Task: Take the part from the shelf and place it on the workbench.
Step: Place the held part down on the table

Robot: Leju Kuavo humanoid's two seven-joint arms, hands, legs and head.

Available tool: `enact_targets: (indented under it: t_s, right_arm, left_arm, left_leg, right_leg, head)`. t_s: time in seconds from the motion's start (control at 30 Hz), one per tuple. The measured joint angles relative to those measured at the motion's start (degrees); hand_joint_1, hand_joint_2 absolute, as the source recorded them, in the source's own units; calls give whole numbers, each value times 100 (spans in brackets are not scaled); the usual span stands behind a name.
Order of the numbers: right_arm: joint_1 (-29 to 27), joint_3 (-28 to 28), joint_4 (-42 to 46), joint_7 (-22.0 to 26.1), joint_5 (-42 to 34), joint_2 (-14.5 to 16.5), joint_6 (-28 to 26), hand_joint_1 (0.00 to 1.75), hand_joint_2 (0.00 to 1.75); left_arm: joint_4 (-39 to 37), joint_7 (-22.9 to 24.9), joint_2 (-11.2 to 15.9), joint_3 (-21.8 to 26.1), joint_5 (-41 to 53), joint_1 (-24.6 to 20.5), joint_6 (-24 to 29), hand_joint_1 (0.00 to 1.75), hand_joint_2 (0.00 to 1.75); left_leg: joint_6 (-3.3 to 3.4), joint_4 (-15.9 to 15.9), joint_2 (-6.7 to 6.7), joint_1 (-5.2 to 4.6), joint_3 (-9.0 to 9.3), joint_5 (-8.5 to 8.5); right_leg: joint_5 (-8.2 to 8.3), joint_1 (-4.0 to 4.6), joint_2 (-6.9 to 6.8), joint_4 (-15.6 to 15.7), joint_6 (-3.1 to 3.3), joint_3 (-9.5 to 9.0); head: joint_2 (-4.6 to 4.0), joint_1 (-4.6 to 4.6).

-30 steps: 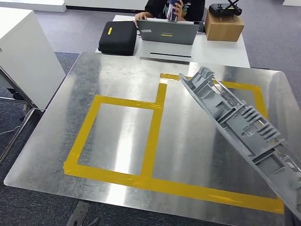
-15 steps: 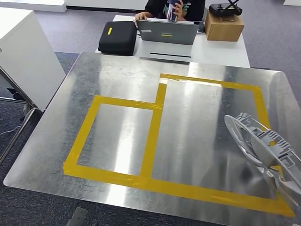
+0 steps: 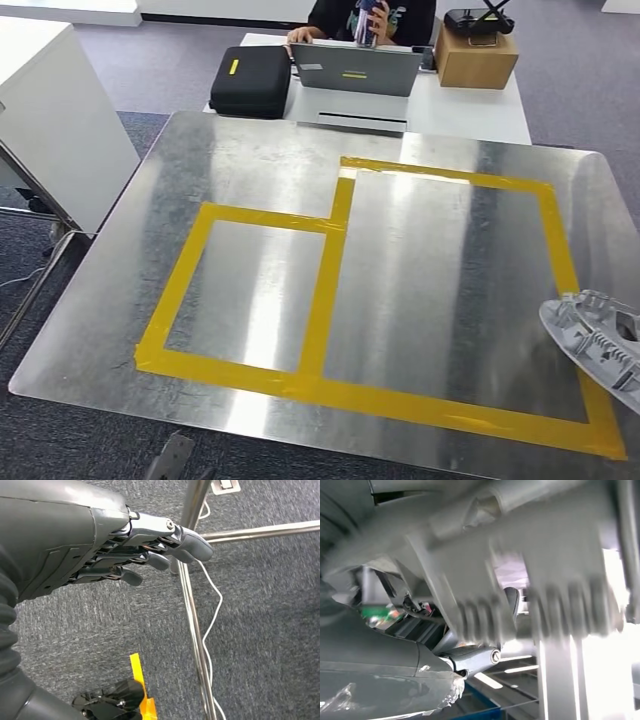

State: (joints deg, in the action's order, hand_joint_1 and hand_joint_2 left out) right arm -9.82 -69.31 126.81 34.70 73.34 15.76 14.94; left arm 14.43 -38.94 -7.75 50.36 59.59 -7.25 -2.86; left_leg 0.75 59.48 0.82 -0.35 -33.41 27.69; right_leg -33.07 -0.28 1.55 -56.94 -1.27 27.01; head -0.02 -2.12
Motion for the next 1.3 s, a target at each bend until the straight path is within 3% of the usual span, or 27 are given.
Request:
enact_targets:
  t_s: [0.1,0.23,0.37,0.63,0.87,1.07,1.3]
  right_arm:
    - [40,171,-193,-334,333,-193,-183,175,175]
    - [-224,856,-444,-991,585,-519,-540,175,175]
    - [-674,2152,-751,-2035,698,-1005,-1096,175,175]
    - [-1109,4749,-1217,-3403,884,-2178,-1463,175,175]
    - [-1041,6632,-1575,-3838,864,-3013,-1548,175,175]
    - [-958,7404,-1775,-4181,627,-3429,-1597,175,175]
    - [-1124,7571,-1934,-4547,519,-3759,-1707,175,175]
  left_arm:
    - [0,103,-27,-31,33,-63,26,0,175]
    - [0,367,-41,-88,40,-120,205,0,175]
    - [0,585,-45,-152,37,-191,287,0,175]
    - [0,897,-44,-264,50,-271,466,0,175]
    - [0,932,-52,-408,128,-324,842,0,175]
    - [0,926,-74,-472,113,-353,1021,0,175]
    - [0,926,-74,-511,61,-350,1085,0,175]
  left_leg:
    - [0,0,3,0,0,0]
    - [0,0,3,0,-2,0]
    - [-2,-1,2,2,3,-2]
    - [-7,-2,3,4,6,-6]
    - [-7,-2,5,4,9,-5]
    - [-7,-2,6,4,9,-5]
    - [-5,-2,6,2,8,-4]
  right_leg:
    - [0,0,-4,0,-1,-1]
    - [0,2,-3,0,-1,-24]
    - [0,5,0,-1,-1,-44]
    - [1,8,0,-4,-1,-51]
    - [-1,7,-4,-3,-1,-8]
    - [-1,6,-7,-3,-1,-5]
    - [-1,4,-7,-2,-1,-5]
  head:
    - [0,1]
    - [0,2]
    - [0,2]
    - [0,1]
    - [0,1]
    - [0,1]
    - [0,1]
